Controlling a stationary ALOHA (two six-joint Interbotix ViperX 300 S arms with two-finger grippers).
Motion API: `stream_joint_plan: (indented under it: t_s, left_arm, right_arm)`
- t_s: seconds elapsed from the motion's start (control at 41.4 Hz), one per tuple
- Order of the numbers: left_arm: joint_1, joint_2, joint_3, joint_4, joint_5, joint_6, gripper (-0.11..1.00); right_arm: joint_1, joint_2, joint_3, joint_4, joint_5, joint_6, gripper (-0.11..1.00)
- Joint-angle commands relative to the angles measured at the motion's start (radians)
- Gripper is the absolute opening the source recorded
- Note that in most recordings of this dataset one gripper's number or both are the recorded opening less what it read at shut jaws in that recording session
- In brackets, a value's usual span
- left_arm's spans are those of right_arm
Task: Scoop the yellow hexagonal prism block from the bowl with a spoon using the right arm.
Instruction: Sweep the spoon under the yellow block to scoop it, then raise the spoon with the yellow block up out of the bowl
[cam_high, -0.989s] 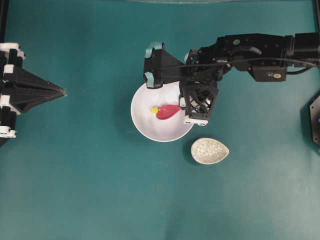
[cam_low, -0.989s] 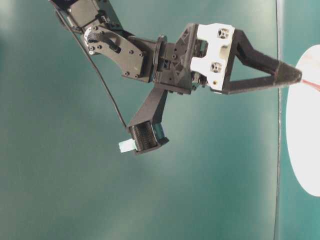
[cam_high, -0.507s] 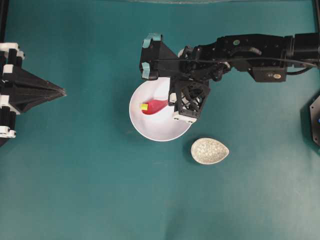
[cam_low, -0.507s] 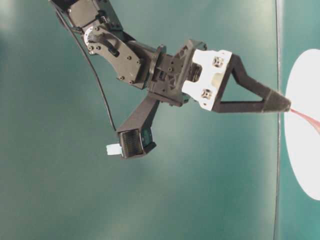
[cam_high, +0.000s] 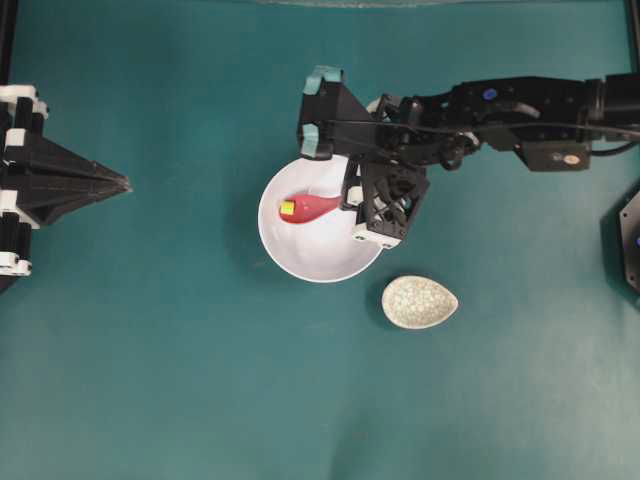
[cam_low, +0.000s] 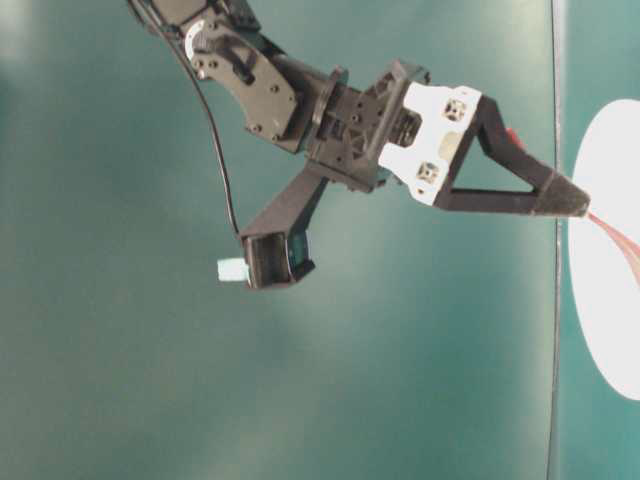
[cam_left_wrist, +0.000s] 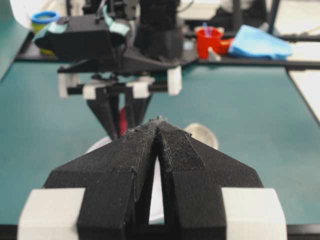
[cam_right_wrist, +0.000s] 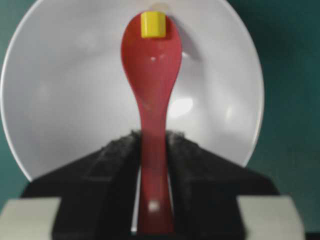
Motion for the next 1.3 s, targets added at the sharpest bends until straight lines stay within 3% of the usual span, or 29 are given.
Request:
stream_joint_plan:
  t_s: [0.0, 0.386, 1.279]
  left_arm:
    - [-0.002, 0.005, -0.025, 0.002, -0.012, -0.002, 0.01]
    - [-0.002, 0.005, -0.026, 0.002, -0.012, -0.002, 0.01]
    - [-0.002, 0.005, -0.026, 0.000, -0.012, -0.003, 0.01]
  right_arm:
    - [0.009, -0.046, 0.009, 0.003, -0.037, 0.002, 0.25]
    - [0.026, -0.100, 0.098, 0.048, -0.179, 0.002, 0.25]
    - [0.077, -0.232, 0.242, 0.080, -0.433, 0.002, 0.25]
